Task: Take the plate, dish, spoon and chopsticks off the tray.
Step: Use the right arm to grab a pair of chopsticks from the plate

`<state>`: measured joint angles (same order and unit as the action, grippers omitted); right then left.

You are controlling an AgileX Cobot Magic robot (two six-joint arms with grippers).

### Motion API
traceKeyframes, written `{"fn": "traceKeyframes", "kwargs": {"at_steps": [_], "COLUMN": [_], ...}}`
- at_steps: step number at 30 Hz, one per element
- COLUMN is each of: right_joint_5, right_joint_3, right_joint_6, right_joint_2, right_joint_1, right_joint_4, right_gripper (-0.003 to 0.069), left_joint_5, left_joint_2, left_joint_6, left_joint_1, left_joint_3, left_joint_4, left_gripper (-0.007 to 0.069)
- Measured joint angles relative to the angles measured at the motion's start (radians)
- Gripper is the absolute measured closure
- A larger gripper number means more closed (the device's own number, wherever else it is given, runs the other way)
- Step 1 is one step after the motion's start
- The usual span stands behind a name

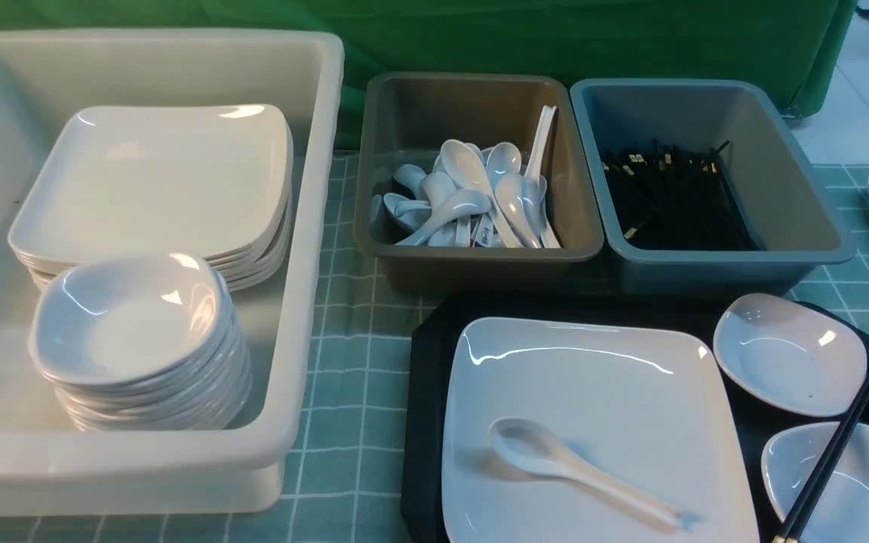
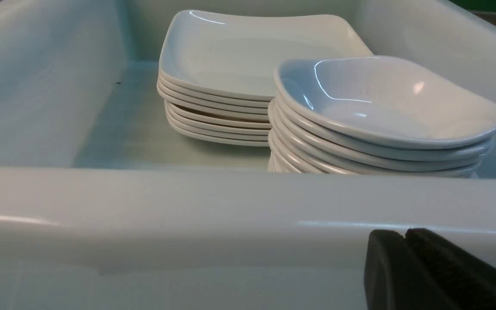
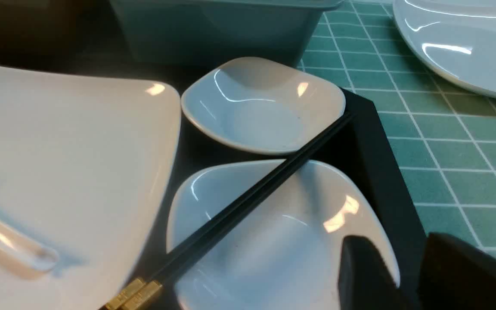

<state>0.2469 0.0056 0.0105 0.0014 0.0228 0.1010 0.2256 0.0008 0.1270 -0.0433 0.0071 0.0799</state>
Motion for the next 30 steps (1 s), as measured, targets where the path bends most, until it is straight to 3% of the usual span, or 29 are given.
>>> {"fn": "traceKeyframes", "kwargs": {"at_steps": [17,22,28,30], "right_joint_5": [0.0,0.0,0.0,-0.004], "right_joint_3": [0.0,0.0,0.0,0.0], "right_joint_6": [0.0,0.0,0.0,0.0], "right_joint_2": [0.0,0.0,0.0,0.0], "right_joint_1": [0.0,0.0,0.0,0.0], "right_joint_4": [0.0,0.0,0.0,0.0], "right_gripper": [0.0417,0.0417,0.0417,0.0417], "left_joint_5": [-0.04,-0.271,-0.478,-0.631], "left_joint_2": [0.0,0.0,0.0,0.0], "left_joint_6": [-0.018,-0.096,-0.127,-0.214], "left_joint_1": [0.0,0.0,0.0,0.0], "left_joint_3": [0.0,0.0,0.0,0.0], "left_joint_4": [-0.021,0.254,0.314,0.315], "left_gripper": [0.0607,0.0607,0.0607,0.0607]}}
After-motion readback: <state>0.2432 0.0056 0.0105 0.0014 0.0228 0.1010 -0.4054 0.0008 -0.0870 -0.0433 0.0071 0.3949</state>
